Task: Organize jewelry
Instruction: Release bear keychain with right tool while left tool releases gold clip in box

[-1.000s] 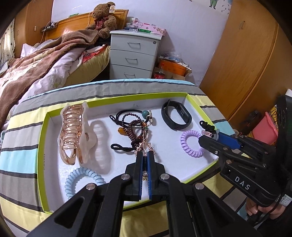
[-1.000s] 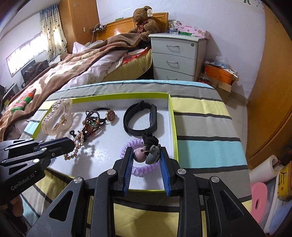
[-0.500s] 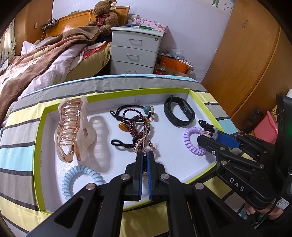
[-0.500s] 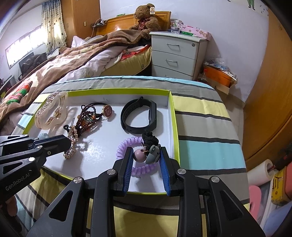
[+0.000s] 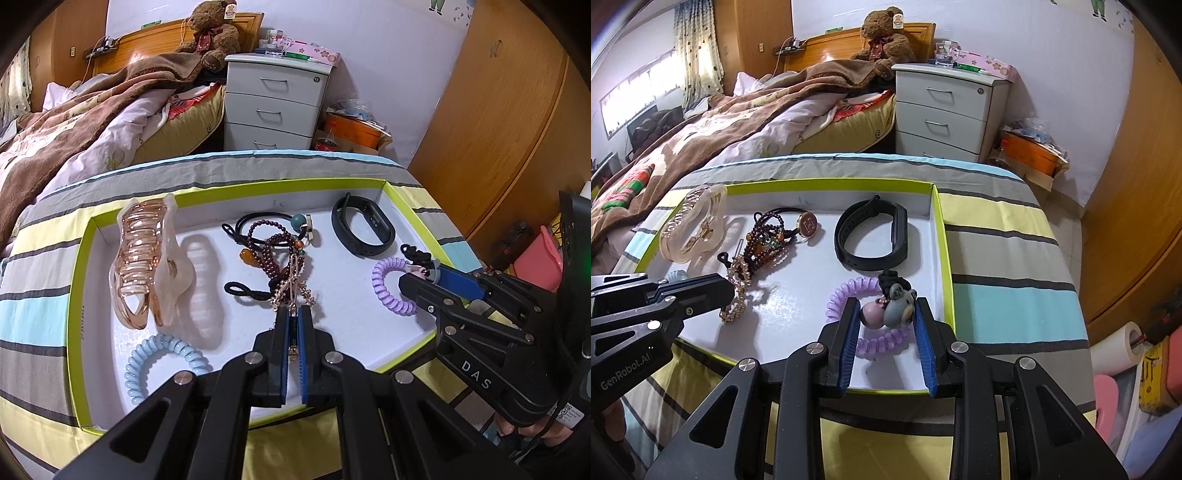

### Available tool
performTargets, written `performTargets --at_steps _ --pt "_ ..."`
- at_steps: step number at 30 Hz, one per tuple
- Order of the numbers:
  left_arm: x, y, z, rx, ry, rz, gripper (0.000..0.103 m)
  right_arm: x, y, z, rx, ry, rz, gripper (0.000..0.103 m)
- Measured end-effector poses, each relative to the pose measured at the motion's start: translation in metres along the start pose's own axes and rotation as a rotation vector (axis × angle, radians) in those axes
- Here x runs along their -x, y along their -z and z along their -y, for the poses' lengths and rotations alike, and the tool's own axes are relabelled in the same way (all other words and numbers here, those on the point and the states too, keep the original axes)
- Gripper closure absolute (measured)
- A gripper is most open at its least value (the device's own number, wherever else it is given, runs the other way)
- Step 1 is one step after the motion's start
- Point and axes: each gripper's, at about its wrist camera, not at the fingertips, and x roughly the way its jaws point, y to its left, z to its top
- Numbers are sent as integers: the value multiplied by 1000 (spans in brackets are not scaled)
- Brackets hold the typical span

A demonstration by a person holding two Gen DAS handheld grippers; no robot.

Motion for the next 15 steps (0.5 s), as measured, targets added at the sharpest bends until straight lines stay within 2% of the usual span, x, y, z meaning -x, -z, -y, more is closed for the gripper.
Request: performTargets --at_steps 4,8,13,15 --pt "0 0 0 -3 3 0 95 0 0 1 -4 -4 0 71" --pt "0 1 1 -1 -2 -1 81 1 0 0 -10 -15 3 66" --pt "3 0 2 3 -5 6 69 7 1 -2 -17 -11 17 64" --pt "5 0 1 8 -6 9 65 12 1 -2 -27 -6 30 59"
